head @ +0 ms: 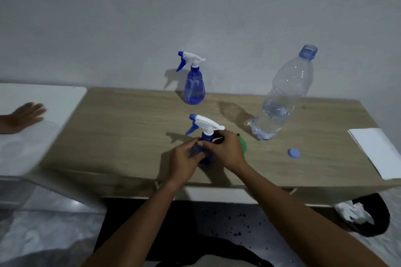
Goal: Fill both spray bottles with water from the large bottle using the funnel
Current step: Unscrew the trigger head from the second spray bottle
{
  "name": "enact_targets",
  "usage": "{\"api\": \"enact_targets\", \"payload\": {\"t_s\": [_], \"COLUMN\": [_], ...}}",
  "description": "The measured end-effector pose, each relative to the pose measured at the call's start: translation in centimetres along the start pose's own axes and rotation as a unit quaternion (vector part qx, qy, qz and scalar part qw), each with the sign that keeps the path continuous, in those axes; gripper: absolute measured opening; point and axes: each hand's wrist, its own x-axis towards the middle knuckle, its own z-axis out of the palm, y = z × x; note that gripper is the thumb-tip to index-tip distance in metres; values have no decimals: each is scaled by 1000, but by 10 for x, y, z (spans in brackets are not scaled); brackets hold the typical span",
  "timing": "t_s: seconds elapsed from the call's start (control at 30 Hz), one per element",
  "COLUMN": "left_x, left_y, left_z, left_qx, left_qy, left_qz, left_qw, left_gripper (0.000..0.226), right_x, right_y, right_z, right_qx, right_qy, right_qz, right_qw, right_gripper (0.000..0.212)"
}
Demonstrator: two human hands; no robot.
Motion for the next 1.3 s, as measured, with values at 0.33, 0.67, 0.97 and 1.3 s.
{"api": "enact_targets", "payload": {"t_s": [0.33,0.67,0.97,1.3], "left_x": [-9,-7,-3,-1], "left_y": [-17,-20,-20,-3], "left_z": [-8,-9,-13,-24], "left_qx": [-3,31,50,78], "left_qy": [-9,-9,-20,-84], "left_qz": [-15,-14,-14,-46], "left_qw": [1000,999,998,992], "left_gripper": [52,54,52,51], "right_x": [-15,-13,-12,2], "right_y": [1,2,3,0], "right_z": [-1,3,4,-18], "right_qx": [83,99,64,11], "right_qy": [-3,-22,-28,-131], "right_qz": [-35,-34,-55,-70], "right_qw": [996,994,996,989], "right_gripper": [41,39,33,40]}}
